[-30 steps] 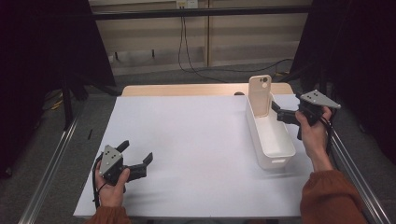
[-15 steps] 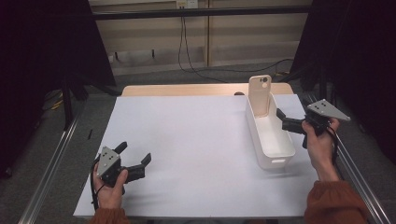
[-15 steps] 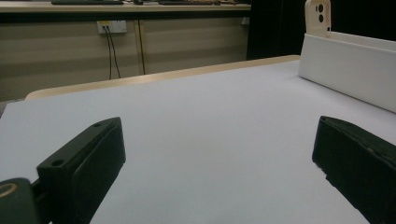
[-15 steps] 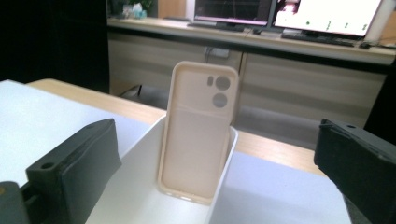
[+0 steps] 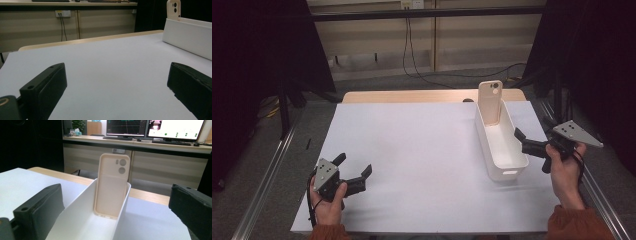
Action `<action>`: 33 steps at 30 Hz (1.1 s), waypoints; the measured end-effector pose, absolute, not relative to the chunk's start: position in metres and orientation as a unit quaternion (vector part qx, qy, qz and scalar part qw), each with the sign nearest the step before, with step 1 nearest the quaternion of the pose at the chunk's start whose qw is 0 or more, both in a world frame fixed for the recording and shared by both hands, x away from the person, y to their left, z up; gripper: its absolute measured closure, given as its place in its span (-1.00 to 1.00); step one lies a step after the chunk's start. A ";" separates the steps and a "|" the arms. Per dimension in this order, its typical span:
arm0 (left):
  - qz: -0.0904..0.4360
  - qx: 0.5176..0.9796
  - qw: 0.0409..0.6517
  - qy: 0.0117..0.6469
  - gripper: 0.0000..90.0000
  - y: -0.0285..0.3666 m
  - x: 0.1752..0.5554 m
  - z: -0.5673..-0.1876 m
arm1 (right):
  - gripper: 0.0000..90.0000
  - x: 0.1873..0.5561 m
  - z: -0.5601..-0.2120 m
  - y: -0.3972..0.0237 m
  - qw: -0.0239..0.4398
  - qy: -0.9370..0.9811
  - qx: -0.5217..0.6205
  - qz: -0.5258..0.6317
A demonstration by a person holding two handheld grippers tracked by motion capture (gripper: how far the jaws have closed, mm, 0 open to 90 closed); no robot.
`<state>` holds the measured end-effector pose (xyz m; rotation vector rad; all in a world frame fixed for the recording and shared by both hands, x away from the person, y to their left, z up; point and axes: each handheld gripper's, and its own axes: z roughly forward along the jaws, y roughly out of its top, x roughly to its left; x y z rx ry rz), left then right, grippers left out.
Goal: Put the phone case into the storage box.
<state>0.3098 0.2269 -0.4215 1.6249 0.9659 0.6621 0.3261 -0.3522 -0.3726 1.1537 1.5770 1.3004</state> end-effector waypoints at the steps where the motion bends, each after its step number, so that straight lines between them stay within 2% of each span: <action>1: 0.279 0.683 0.539 0.406 -0.94 0.227 0.309 -0.421 | -1.00 0.324 -0.373 -0.352 0.387 0.620 0.453 0.511; 20: 0.271 0.679 0.539 0.418 -0.95 0.236 0.301 -0.423 | -1.00 0.280 -0.393 -0.345 0.374 0.634 0.448 0.508; 33: 0.279 0.682 0.531 0.419 -0.94 0.239 0.297 -0.423 | -1.00 0.251 -0.417 -0.355 0.375 0.630 0.468 0.494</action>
